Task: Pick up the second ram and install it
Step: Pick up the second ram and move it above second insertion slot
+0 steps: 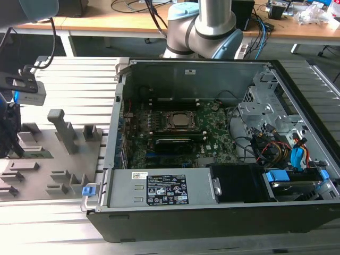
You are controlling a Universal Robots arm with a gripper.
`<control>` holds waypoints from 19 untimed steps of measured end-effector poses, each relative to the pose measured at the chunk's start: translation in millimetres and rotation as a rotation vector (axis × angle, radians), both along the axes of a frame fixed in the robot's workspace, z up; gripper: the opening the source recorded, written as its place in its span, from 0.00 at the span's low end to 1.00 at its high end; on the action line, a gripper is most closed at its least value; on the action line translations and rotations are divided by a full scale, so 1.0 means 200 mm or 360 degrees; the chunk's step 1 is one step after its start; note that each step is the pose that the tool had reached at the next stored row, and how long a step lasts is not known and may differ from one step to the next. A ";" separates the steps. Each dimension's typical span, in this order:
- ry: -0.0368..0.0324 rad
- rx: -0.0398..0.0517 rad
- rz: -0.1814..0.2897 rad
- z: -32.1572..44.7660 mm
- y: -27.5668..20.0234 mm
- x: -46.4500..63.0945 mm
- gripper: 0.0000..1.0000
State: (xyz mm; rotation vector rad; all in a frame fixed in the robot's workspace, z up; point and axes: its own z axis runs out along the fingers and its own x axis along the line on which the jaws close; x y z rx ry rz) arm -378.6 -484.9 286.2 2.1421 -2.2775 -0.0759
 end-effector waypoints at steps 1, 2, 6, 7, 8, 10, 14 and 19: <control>0.0000 0.0000 0.0000 0.015 0.000 0.00 0.13; 0.0000 0.0000 0.0000 0.025 0.000 0.00 0.13; 0.0000 0.0000 0.0000 0.044 0.000 0.00 0.13; 0.0000 0.0000 0.0000 0.050 0.000 0.00 0.13; 0.0000 0.0000 0.0000 0.057 0.000 0.00 0.13; 0.0000 0.0001 0.0000 0.076 0.000 0.00 0.13; 0.0000 0.0001 0.0000 0.098 0.000 0.00 0.13; 0.0000 0.0001 0.0000 0.137 0.000 0.00 0.13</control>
